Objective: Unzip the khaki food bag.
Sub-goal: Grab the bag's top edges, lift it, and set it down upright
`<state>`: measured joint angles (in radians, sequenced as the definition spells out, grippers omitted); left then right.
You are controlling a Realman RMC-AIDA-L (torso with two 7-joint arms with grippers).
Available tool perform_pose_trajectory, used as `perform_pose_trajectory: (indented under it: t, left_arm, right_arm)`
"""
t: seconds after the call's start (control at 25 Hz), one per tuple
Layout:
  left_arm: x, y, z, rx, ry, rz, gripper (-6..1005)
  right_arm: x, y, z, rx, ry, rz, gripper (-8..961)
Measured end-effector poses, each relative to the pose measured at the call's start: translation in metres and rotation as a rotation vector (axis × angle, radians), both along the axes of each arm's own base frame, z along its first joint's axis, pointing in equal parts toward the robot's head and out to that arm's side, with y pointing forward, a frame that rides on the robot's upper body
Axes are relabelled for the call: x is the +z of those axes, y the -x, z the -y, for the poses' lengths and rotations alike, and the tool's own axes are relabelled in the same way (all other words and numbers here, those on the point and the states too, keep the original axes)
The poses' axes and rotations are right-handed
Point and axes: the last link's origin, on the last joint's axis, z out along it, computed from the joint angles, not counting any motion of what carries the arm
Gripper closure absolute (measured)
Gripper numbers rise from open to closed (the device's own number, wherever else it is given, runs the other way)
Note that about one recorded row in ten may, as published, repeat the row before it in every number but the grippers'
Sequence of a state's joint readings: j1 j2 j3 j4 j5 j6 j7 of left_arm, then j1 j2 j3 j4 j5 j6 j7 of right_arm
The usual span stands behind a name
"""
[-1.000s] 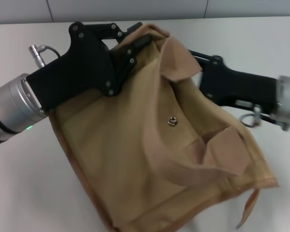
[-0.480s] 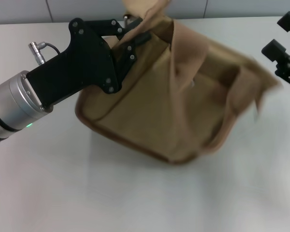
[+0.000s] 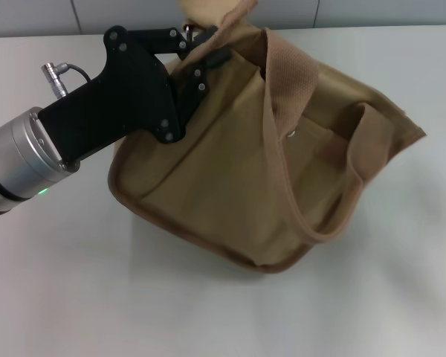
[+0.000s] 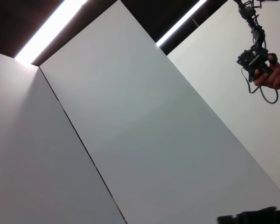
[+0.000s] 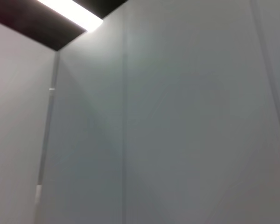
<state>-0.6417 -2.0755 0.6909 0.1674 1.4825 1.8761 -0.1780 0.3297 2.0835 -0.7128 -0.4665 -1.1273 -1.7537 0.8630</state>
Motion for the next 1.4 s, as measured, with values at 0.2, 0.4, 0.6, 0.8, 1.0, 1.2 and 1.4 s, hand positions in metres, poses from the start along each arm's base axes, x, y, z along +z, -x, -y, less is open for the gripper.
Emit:
perform_pose_trajectory:
  t: [0.2, 0.4, 0.6, 0.8, 1.0, 1.2, 1.4]
  left_arm:
    - [0.001, -0.001, 0.0, -0.014, -0.002, -0.008, 914]
    - [0.001, -0.002, -0.001, -0.018, -0.003, -0.007, 914]
    - [0.002, -0.002, -0.002, -0.014, -0.007, -0.004, 914]
    - [0.002, -0.002, -0.003, -0.007, -0.009, -0.008, 914]
    - [0.001, -0.003, -0.004, -0.009, -0.009, -0.01, 914]
    - [0.0, -0.006, -0.006, -0.011, -0.006, -0.012, 914]
    - [-0.001, -0.006, -0.006, -0.01, -0.004, -0.008, 914]
  right_arm:
    - [-0.011, 0.012, -0.031, -0.032, 0.044, 0.061, 129]
    - [-0.049, 0.042, -0.051, 0.054, 0.21, 0.209, 128]
    - [-0.072, 0.048, -0.035, 0.15, 0.309, 0.331, 129]
    - [-0.084, 0.042, -0.019, 0.199, 0.341, 0.42, 129]
    - [-0.087, 0.039, -0.005, 0.266, 0.317, 0.448, 128]
    - [-0.089, 0.037, 0.007, 0.307, 0.286, 0.454, 127]
    - [-0.091, 0.038, 0.01, 0.315, 0.231, 0.415, 128]
